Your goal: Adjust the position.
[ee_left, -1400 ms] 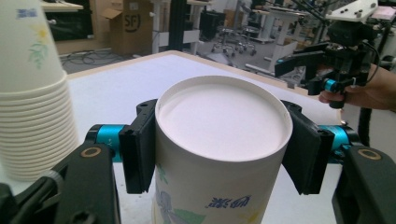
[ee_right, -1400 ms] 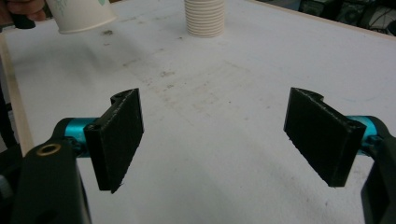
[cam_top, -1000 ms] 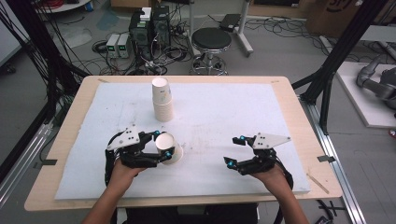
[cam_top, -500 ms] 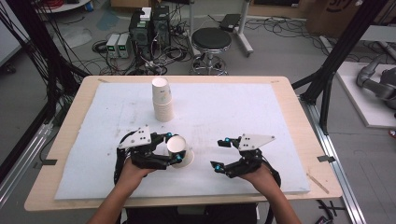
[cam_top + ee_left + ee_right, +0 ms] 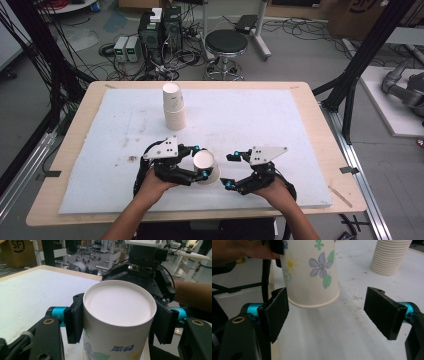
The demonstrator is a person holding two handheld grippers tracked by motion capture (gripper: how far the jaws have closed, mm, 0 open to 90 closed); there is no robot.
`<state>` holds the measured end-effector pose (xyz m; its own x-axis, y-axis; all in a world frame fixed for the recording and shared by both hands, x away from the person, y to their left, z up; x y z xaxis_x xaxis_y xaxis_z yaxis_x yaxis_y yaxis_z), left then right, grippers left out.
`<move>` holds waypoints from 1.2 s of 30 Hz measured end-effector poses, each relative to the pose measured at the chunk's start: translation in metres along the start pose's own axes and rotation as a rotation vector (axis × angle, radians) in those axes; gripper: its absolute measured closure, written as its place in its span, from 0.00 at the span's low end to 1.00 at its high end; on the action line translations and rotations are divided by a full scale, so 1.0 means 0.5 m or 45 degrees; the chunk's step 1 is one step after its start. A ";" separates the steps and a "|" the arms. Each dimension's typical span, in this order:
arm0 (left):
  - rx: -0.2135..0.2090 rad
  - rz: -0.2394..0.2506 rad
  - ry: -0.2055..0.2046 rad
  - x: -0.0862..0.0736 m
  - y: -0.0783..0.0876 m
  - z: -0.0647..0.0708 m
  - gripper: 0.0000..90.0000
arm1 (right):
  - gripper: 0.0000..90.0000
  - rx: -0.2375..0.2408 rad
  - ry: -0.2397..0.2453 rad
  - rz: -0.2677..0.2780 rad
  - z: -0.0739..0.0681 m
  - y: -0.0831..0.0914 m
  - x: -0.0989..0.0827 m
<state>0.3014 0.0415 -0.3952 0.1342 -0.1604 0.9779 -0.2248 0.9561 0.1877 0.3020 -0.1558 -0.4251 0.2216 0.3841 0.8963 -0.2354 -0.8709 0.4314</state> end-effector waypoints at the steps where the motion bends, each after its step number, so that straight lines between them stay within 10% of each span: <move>1: -0.004 0.002 -0.002 0.000 -0.003 0.001 0.40 | 0.23 0.006 0.005 -0.003 -0.001 -0.002 0.000; 22: -0.141 0.029 -0.003 0.002 -0.037 0.024 0.40 | 0.29 0.157 0.022 -0.025 -0.031 -0.036 0.003; 32: -0.121 -0.015 -0.023 -0.003 -0.043 0.026 0.39 | 0.37 0.158 0.019 -0.071 -0.030 -0.036 -0.002; 36: -0.041 -0.054 -0.027 -0.003 -0.039 0.021 0.20 | 0.39 0.157 0.026 -0.098 -0.031 -0.036 -0.004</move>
<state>0.2956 0.0204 -0.3994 0.1223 -0.2060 0.9709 -0.1883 0.9556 0.2265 0.2911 -0.1364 -0.4332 0.2152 0.4563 0.8634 -0.1003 -0.8692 0.4843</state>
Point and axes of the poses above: each handheld gripper's, and its own axes: y roughly backward along the jaws, x roughly out of its top, z roughly to its right, the point moved 5 cm from there along -y, roughly forward along the jaws, and after that the axes turned 2 degrees about -y, right-handed, at the moved point
